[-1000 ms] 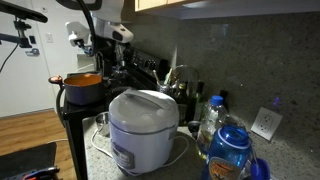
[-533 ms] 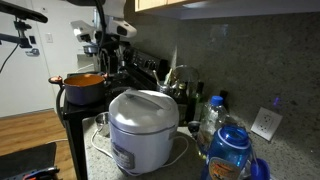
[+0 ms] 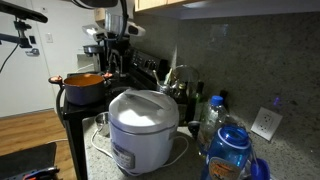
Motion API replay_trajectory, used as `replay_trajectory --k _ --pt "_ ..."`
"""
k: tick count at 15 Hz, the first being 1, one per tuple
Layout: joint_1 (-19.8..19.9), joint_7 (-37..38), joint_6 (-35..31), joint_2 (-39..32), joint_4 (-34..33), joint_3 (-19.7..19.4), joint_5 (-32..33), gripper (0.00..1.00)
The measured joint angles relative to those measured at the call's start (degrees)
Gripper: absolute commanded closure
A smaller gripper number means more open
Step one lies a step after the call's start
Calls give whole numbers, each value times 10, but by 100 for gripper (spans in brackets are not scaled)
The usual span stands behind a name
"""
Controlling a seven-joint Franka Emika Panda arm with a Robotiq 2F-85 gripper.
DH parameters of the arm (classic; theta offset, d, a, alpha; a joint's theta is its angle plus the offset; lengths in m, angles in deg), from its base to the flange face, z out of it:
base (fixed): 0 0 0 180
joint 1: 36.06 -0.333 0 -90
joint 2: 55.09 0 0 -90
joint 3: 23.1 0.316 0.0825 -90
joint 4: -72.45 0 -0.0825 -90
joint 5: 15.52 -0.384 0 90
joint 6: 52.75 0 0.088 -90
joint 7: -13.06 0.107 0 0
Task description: Press on the top left side of the rice cooker
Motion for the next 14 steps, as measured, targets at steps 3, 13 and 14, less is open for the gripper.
replay_trajectory --k 3,13,14 --pt "1 0 0 -13 -15 0 15 26" --pt "6 0 1 -35 -39 1 43 100" --pt "6 0 1 -38 -40 2 44 100"
